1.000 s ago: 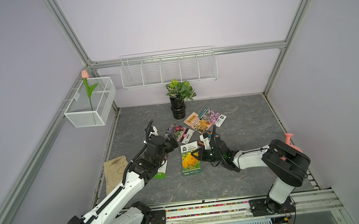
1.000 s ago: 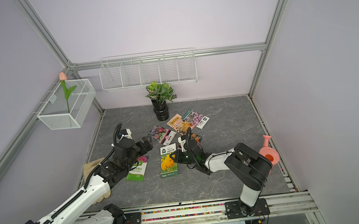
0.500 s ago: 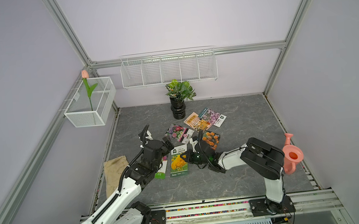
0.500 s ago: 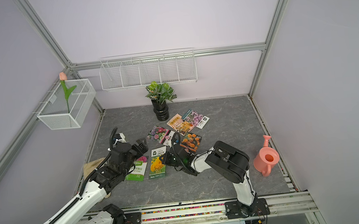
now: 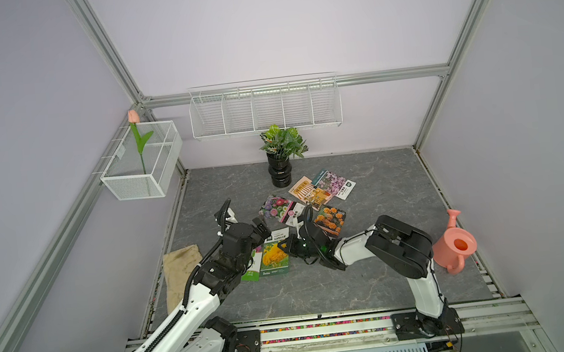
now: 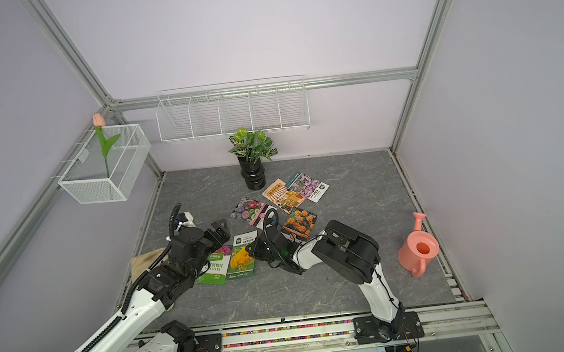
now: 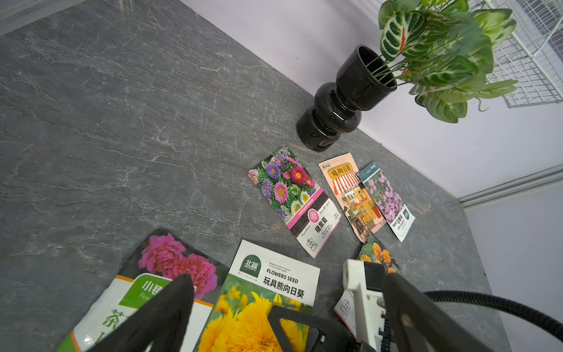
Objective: Arrange the seed packets in a row
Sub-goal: Place the seed packet at the center of the board.
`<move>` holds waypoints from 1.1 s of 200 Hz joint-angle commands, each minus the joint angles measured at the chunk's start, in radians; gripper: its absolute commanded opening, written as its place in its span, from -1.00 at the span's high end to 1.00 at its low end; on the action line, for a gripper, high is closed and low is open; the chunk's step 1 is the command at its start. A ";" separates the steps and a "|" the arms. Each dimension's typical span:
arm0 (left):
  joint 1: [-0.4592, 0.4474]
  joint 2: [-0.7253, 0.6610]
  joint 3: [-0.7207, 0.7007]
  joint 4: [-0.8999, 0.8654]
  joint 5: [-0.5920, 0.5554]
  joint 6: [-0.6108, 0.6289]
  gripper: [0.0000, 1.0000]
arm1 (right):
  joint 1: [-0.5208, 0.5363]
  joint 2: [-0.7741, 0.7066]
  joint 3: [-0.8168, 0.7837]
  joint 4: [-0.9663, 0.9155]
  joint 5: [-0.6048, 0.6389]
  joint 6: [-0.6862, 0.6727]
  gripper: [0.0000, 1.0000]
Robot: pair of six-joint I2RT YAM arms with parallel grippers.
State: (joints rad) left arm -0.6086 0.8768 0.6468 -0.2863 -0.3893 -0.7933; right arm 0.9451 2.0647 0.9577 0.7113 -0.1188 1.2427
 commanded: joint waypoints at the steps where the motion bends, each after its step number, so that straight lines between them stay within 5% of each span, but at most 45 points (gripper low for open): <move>1: 0.006 -0.008 -0.013 -0.013 -0.012 -0.021 -0.99 | -0.009 0.034 0.033 0.031 -0.044 0.033 0.86; 109: 0.006 -0.009 -0.013 -0.013 -0.007 -0.020 -0.99 | -0.037 0.009 0.041 -0.133 -0.120 0.002 0.85; 159: 0.007 -0.002 -0.010 -0.012 -0.003 -0.017 -0.99 | -0.029 0.012 0.059 -0.171 -0.117 -0.012 0.23; 220: 0.009 -0.004 -0.013 -0.011 -0.003 -0.020 -0.99 | -0.011 -0.029 0.063 -0.289 -0.085 -0.028 0.04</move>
State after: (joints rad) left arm -0.6067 0.8753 0.6415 -0.2897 -0.3882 -0.7933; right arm 0.9203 2.0674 1.0237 0.5606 -0.2283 1.2236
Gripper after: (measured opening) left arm 0.995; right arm 0.467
